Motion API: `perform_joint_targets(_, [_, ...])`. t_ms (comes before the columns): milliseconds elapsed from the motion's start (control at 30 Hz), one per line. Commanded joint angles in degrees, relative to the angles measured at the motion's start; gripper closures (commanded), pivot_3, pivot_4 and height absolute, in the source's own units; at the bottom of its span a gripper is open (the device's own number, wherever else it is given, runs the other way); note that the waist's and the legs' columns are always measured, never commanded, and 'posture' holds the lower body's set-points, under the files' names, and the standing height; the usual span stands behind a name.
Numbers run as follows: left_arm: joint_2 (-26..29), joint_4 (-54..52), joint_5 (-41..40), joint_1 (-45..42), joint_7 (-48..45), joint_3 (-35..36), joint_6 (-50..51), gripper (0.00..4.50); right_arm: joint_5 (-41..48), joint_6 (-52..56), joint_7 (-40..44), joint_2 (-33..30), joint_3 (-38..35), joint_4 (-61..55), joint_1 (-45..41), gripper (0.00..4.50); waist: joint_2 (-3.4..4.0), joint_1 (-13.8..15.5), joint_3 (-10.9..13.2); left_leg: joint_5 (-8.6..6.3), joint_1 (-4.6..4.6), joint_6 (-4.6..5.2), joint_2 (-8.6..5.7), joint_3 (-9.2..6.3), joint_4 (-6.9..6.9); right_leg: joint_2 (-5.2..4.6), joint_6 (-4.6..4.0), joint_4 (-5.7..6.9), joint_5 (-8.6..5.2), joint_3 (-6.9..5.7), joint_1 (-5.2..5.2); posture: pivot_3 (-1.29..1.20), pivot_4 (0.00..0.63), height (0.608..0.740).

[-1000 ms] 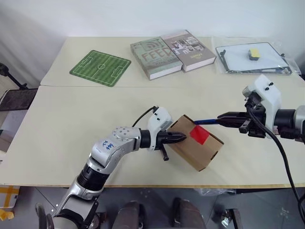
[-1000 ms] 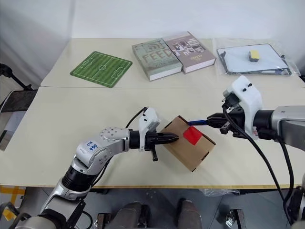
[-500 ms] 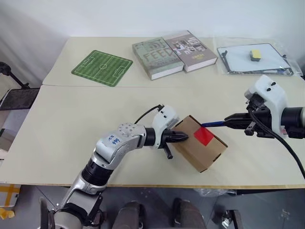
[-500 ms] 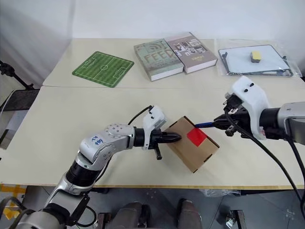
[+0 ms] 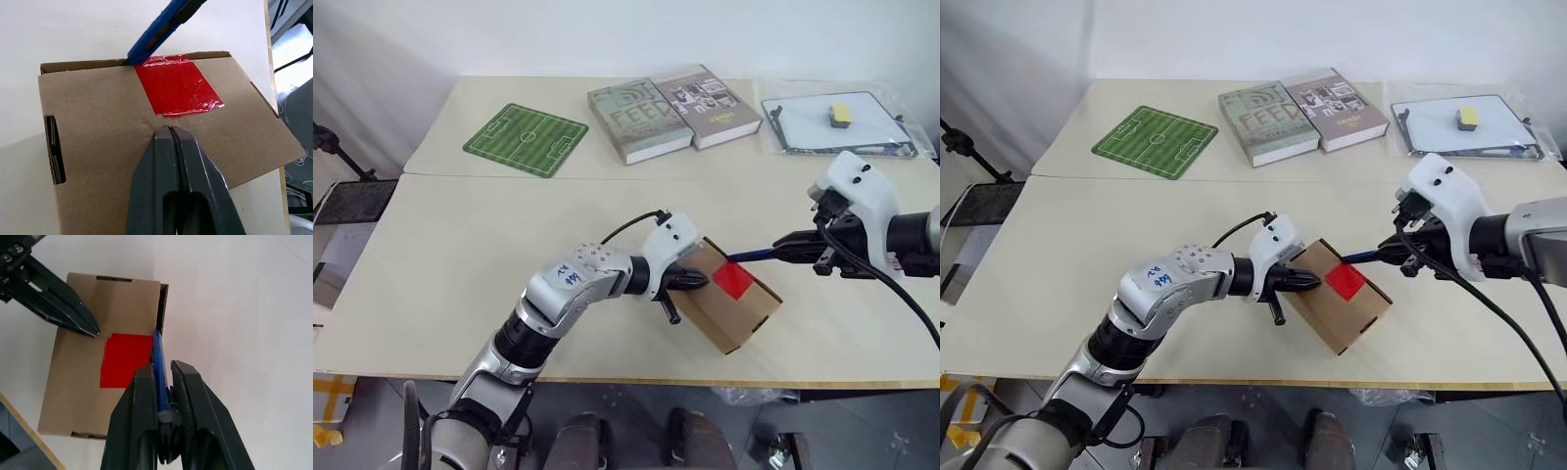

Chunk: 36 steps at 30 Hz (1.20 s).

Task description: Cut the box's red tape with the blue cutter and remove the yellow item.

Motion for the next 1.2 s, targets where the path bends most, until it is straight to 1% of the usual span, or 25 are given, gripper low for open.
perform_joint_targets(33, [0.61,2.40,2.81,1.67,1.28,-3.42,2.42,4.49,1.71,-0.52,2.71,-3.30,0.73,-1.44,0.77,4.35,-0.09,0.06,-0.06,0.00,0.01,0.00,0.01,0.00,0.00,0.00,0.00,0.00,0.00,0.00,0.01,0.00,0.150,0.740])
perform_joint_targets(233, [-0.06,3.22,4.21,1.82,2.96,-3.30,1.56,4.49,1.77,-2.58,5.50,-7.74,2.36,-1.43,2.30,4.35,-0.33,0.21,-0.21,0.00,0.07,0.01,0.03,-0.01,0.02,-0.02,-0.01,0.00,0.01,0.00,0.08,0.00,0.150,0.740])
perform_joint_targets(400, [-0.27,3.26,4.66,2.13,3.41,-3.00,1.83,4.49,1.56,-5.00,8.57,-12.57,1.98,-1.84,5.91,4.35,-0.40,0.41,-0.26,-0.01,0.19,0.01,0.05,-0.10,0.05,-0.03,-0.02,-0.10,0.03,-0.06,0.33,0.00,0.150,0.740])
perform_joint_targets(533, [-0.16,3.36,4.88,2.45,3.70,-2.78,1.97,4.49,1.14,-7.98,11.38,-16.53,-0.38,-1.62,9.48,4.35,-0.42,0.29,-0.26,-0.05,0.67,0.05,0.09,-0.13,-0.09,-0.02,-0.02,-0.28,0.03,-0.09,0.84,0.00,0.150,0.740])
perform_joint_targets(633, [-0.08,3.40,4.98,2.69,3.72,-2.71,1.86,4.49,0.60,-9.74,12.88,-18.48,-2.77,-1.26,12.43,4.35,-0.40,0.20,-0.27,-0.07,0.73,0.05,0.11,-0.09,-0.09,-0.05,-0.03,-0.25,0.02,-0.03,0.85,0.00,0.150,0.740])
perform_joint_targets(733, [-0.05,3.65,5.09,2.74,3.62,-2.70,1.68,4.49,0.09,-10.90,13.28,-18.56,-6.24,0.18,14.04,4.35,-0.40,0.21,-0.27,-0.07,0.74,0.05,0.12,-0.10,-0.09,-0.06,-0.03,-0.23,0.02,-0.04,0.85,0.00,0.150,0.740])
perform_joint_targets(800, [-0.05,3.81,5.13,2.73,3.54,-2.68,1.52,4.49,0.48,-11.42,13.17,-17.24,-9.29,1.72,13.45,4.35,-0.40,0.21,-0.27,-0.07,0.74,0.05,0.11,-0.09,-0.09,-0.07,-0.03,-0.23,0.03,-0.02,0.85,0.00,0.150,0.740])
perform_joint_targets(867, [-0.02,4.03,5.12,2.64,3.21,-2.72,1.13,4.49,0.65,-12.17,11.60,-14.42,-13.05,5.23,11.07,4.35,-0.40,0.21,-0.27,-0.06,0.74,0.05,0.11,-0.09,-0.08,-0.07,-0.04,-0.24,0.04,-0.02,0.85,0.00,0.150,0.740])
perform_joint_targets(933, [0.04,4.21,5.11,2.53,2.91,-2.82,0.81,4.49,-0.24,-13.68,10.82,-12.43,-16.35,7.82,10.78,4.35,-0.40,0.22,-0.27,-0.06,0.75,0.04,0.11,-0.08,-0.06,-0.08,-0.06,-0.27,0.04,-0.02,0.87,0.00,0.150,0.740])
perform_joint_targets(1033, [-0.01,4.93,5.20,2.05,2.39,-3.18,0.05,4.49,-3.30,-17.86,9.45,-8.08,-21.66,11.54,14.00,4.35,-0.48,0.26,-0.29,-0.06,0.75,0.04,0.12,-0.10,-0.06,-0.07,-0.06,-0.27,0.05,-0.03,0.89,0.00,0.150,0.740])
perform_joint_targets(1133, [-0.18,5.71,5.23,1.48,1.72,-3.37,-1.02,4.49,-7.27,-23.03,7.62,-2.76,-24.28,14.80,19.75,4.35,-0.62,0.42,-0.38,-0.06,0.77,0.04,0.10,-0.08,-0.06,-0.07,-0.04,-0.25,0.06,-0.06,0.93,0.00,0.150,0.740])
perform_joint_targets(1200, [-0.20,6.18,5.34,1.17,1.15,-3.79,-1.91,4.49,-10.83,-30.09,6.38,3.06,-25.34,16.87,25.36,4.35,-0.68,0.48,-0.42,-0.05,0.80,0.05,0.07,-0.06,-0.05,-0.08,0.00,-0.25,0.08,-0.05,0.97,0.00,0.150,0.740])
